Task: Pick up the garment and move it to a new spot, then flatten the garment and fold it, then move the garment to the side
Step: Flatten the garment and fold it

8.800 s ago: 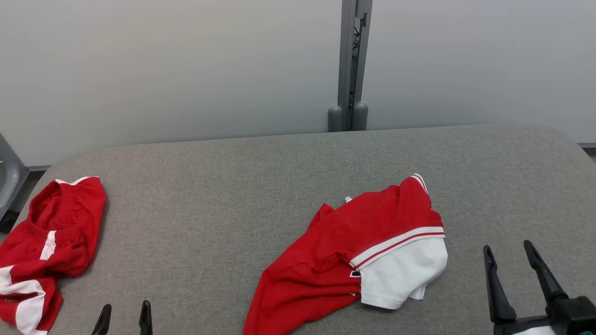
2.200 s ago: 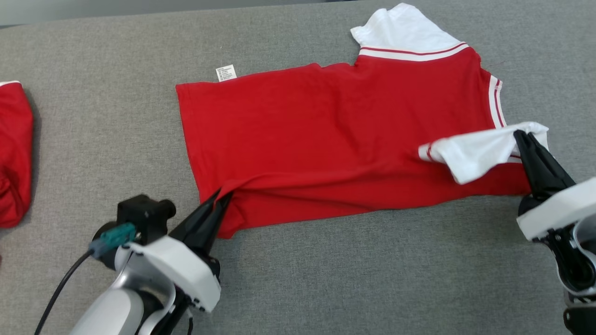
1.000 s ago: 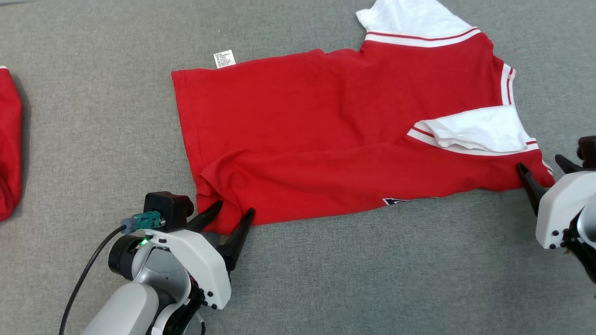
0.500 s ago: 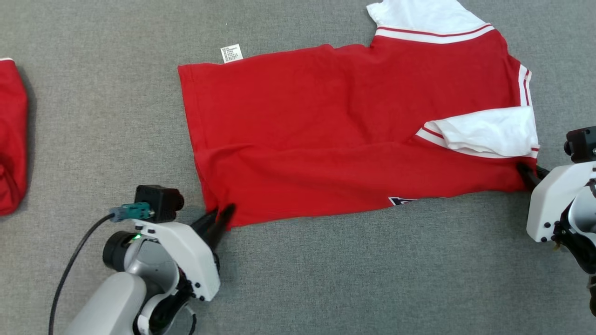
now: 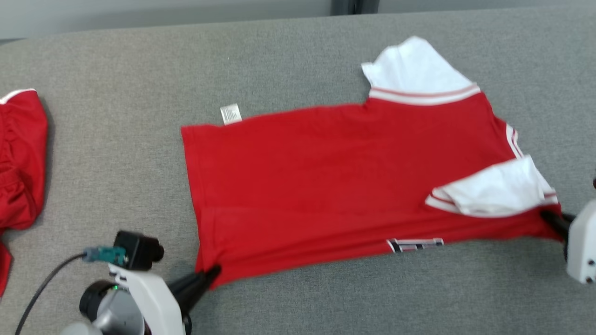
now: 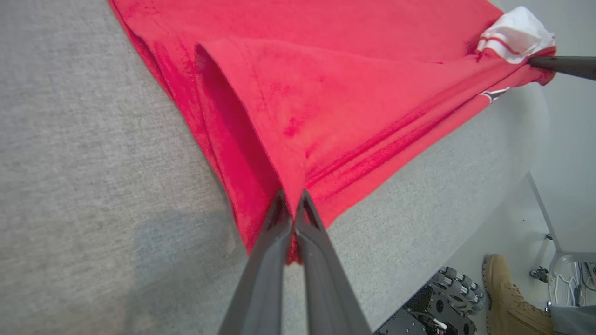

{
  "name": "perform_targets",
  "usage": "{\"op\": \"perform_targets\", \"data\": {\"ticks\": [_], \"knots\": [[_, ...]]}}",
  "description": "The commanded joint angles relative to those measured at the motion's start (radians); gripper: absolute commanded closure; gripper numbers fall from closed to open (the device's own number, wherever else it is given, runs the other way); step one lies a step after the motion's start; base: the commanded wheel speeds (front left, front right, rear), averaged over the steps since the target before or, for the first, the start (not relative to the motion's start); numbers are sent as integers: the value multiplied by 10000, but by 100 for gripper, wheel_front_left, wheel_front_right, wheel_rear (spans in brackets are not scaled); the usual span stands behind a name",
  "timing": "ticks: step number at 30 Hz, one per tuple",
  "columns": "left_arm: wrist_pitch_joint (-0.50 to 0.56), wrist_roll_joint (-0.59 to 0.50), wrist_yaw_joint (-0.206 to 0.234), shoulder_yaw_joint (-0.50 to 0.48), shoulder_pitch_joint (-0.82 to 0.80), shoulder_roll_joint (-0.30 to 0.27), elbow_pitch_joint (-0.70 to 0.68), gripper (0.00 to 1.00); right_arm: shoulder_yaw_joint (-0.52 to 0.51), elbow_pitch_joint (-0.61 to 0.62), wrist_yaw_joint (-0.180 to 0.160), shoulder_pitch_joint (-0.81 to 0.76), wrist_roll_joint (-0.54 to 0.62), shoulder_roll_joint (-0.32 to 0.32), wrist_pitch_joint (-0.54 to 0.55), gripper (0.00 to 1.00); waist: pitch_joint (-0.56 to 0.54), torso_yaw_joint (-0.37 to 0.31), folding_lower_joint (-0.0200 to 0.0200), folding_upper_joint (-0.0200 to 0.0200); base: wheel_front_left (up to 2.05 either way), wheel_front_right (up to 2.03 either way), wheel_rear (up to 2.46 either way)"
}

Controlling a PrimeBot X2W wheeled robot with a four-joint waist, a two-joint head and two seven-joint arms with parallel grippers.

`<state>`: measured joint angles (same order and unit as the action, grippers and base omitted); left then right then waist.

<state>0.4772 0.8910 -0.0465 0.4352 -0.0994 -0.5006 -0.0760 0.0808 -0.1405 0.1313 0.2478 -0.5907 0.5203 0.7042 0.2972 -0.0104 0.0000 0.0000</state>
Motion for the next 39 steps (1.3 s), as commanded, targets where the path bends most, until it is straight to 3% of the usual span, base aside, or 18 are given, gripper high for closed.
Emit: {"op": "perform_targets", "data": {"ticks": [1, 4, 7, 8, 9, 10, 13, 17, 20, 23, 31, 39], "knots": [[70, 81, 78, -61, 305, -205, -201, 100, -135, 217, -9, -392, -238, 260, 231, 100, -153, 15, 0, 0, 0, 0, 0], [113, 189, 256, -28, 985, -348, -949, 100, -362, 947, -8, -1372, -843, 640, 790, 100, -194, 35, 0, 0, 0, 0, 0], [19, 238, 434, 83, 1542, -261, -1354, 100, -656, 1396, -8, -2058, -1081, 606, 872, 100, -120, 26, 0, 0, 0, 0, 0], [-13, 203, 464, 161, 1671, -204, -1404, 73, -677, 1492, -6, -2188, -1049, 528, 804, 100, -84, 21, 0, 0, 0, 0, 0], [-79, 133, 501, 229, 1749, -136, -1433, 25, -701, 1549, -6, -2269, -951, 450, 705, 100, -52, 16, 0, 0, 0, 0, 0], [-135, 98, 534, 298, 1810, -45, -1436, 0, -652, 1601, -6, -2350, -871, 405, 662, 0, -24, 18, 0, 0, 0, 0, 0], [-391, -245, 714, 325, 1901, -32, -1546, 0, -649, 1946, -5, -2511, -781, 411, 654, 0, 31, 48, 0, 0, 0, 0, 0], [-782, -927, 1175, -146, 1836, -469, -2139, 0, -1171, 3001, -5, -2324, -848, 903, 634, 0, 206, 109, 0, 0, 0, 0, 0], [-902, -1245, 1423, -596, 1294, -718, -2611, 0, -1658, 3653, -5, -1595, -814, 1158, 677, 0, 500, 174, 0, 0, 0, 0, 0], [-802, -1573, 1548, -720, 219, -618, -2574, 0, -1719, 3584, -5, -188, -387, 972, 608, 0, 993, 278, 0, 0, 0, 0, 0], [-340, -1950, 1037, 71, -3135, 585, -370, 0, -249, 821, -5, 4061, 1589, -430, 99, 0, 2171, 894, 0, 0, 0, 0, 0], [-256, -2074, 381, 730, -4524, 1238, 1267, 0, 338, -1954, -5, 5862, 2589, -1064, -900, 0, 2491, 1421, 0, 0, 0, 0, 0]]}}
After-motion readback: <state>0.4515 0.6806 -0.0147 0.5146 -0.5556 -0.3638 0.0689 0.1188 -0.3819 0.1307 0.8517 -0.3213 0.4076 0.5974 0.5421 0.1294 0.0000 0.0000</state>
